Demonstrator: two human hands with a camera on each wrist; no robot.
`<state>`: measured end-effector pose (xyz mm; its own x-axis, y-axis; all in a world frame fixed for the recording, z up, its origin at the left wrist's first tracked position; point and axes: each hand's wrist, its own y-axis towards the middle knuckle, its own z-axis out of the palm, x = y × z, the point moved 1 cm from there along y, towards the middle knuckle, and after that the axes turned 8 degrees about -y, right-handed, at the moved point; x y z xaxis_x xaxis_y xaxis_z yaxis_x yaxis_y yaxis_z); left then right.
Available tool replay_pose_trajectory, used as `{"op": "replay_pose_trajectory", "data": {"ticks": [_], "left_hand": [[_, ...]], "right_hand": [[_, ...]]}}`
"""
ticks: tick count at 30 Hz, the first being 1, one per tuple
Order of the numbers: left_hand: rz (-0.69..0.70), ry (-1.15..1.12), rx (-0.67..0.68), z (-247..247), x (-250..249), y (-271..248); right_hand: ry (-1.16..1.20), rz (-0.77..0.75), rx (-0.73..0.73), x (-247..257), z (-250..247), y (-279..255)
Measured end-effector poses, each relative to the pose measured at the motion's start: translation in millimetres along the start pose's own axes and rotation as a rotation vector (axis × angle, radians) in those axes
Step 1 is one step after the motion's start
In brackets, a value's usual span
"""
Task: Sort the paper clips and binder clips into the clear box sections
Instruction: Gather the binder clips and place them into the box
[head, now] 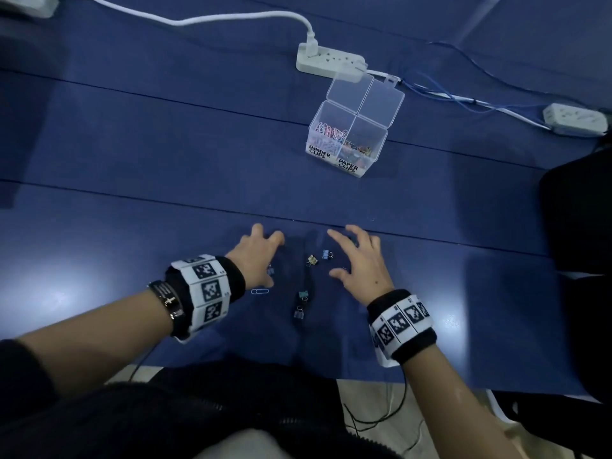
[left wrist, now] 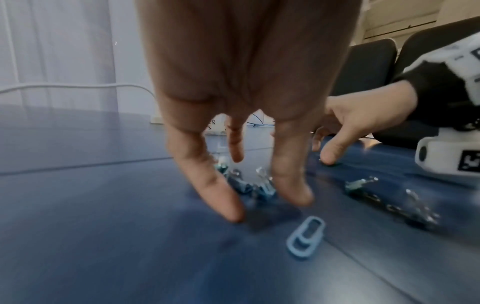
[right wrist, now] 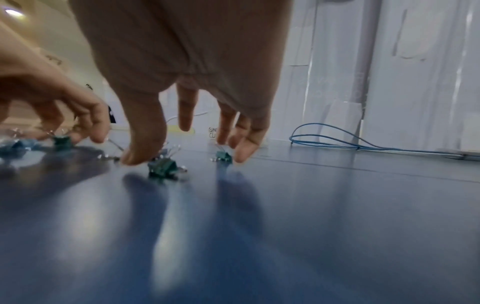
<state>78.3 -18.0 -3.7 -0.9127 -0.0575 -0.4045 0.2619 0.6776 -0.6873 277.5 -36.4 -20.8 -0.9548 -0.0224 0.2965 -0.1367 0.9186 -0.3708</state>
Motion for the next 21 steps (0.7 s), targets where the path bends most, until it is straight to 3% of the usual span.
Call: {"op": "replay_pose_trajectory", "data": {"ticks": [3,9,15,21], "left_hand": [[0.061,-0.019,-0.021,10,-9,6],[0.202,0.055,0.105,19,-39,11],[0.174,0.142,0.052,40,-52,8],[0.265,0.100,-0.025,38,-52,10]], "right_hand": [[0.036,0.081,0.069,-5,-1,-7],[0.074,0.015,0.146,0,4,-3],[0.073,-0.089,0.122,2,6,4],[0.160,-0.109,-0.010,0,14,-4]]}}
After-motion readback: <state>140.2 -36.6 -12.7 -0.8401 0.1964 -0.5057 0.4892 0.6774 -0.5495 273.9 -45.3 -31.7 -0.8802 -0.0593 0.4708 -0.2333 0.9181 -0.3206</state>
